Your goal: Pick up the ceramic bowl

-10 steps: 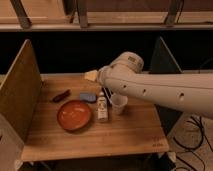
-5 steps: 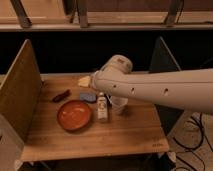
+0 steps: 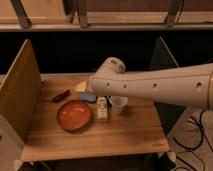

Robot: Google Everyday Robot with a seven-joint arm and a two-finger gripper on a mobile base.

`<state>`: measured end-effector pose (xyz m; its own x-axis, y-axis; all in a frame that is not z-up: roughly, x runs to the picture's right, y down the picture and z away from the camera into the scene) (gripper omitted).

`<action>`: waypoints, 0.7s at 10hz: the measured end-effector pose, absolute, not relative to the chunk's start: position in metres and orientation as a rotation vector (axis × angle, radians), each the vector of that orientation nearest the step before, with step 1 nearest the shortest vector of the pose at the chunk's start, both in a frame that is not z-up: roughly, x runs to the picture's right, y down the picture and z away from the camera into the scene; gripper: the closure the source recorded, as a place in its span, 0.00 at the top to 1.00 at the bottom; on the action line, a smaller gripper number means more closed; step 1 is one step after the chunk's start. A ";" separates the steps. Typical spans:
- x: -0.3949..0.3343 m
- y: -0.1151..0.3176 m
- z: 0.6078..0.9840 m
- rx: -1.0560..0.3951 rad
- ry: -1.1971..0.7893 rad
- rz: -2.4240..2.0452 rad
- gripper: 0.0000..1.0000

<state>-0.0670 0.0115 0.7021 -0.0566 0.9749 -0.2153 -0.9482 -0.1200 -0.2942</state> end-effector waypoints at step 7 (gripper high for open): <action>-0.113 0.061 0.745 -0.556 0.019 1.507 0.80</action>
